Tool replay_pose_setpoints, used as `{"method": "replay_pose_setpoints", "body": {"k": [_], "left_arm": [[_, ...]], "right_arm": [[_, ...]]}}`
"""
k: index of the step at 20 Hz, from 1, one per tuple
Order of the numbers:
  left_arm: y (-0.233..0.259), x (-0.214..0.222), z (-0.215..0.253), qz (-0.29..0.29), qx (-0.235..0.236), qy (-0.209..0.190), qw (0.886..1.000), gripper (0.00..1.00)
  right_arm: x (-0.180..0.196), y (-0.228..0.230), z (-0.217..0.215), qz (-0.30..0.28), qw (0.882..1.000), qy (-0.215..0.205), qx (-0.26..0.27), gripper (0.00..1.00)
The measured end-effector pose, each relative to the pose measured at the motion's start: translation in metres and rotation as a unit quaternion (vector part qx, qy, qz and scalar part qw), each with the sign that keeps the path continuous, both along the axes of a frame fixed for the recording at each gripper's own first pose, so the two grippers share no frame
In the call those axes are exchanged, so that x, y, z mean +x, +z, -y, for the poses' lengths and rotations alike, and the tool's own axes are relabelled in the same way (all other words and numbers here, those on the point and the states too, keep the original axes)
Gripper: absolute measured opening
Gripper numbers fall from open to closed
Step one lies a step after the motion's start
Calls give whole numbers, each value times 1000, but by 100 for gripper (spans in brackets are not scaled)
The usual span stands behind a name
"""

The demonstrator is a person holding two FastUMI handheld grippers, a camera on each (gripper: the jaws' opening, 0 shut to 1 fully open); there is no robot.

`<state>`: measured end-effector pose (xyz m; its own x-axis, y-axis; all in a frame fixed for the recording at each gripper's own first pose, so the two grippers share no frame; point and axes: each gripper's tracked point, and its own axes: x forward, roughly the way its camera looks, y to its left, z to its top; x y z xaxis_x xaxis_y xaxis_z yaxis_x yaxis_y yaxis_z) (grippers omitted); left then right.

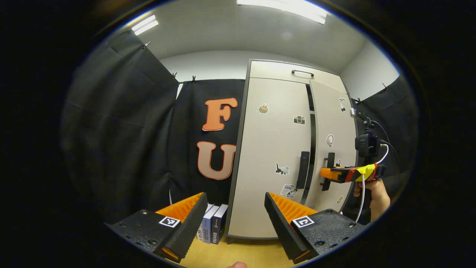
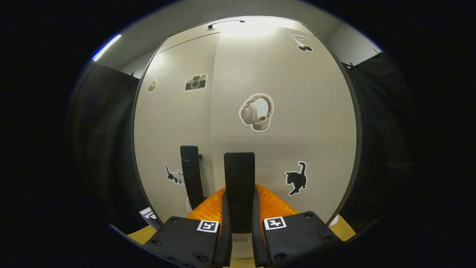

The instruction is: Open the right door of the double-door shoe cabinet with the right hand, and open the left door with the left hand.

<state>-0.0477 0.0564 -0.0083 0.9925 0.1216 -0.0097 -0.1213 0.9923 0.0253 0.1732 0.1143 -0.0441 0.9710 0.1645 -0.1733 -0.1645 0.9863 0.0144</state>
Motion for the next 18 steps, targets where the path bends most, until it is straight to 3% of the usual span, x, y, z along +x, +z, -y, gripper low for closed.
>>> {"method": "replay_pose_setpoints", "body": {"k": [8, 9, 12, 17, 18], "left_arm": [[-1, -6, 8, -1, -3, -5, 1000, 94], [-1, -6, 8, -1, -4, -4, 1000, 94], [-2, -8, 11, -5, -8, -5, 1000, 91], [-4, -7, 17, -6, -5, -9, 1000, 94], [-5, -6, 19, -6, -6, -11, 1000, 94]], "right_arm": [[-53, 11, 30, 9, 1000, 19, 0, 31], [-56, 12, 31, 11, 1000, 24, 7, 21], [-64, 12, 37, 2, 999, 30, 21, 22], [-91, 18, 64, 7, 1000, 24, 17, 21], [-97, 20, 71, 9, 1000, 22, 13, 17]]}}
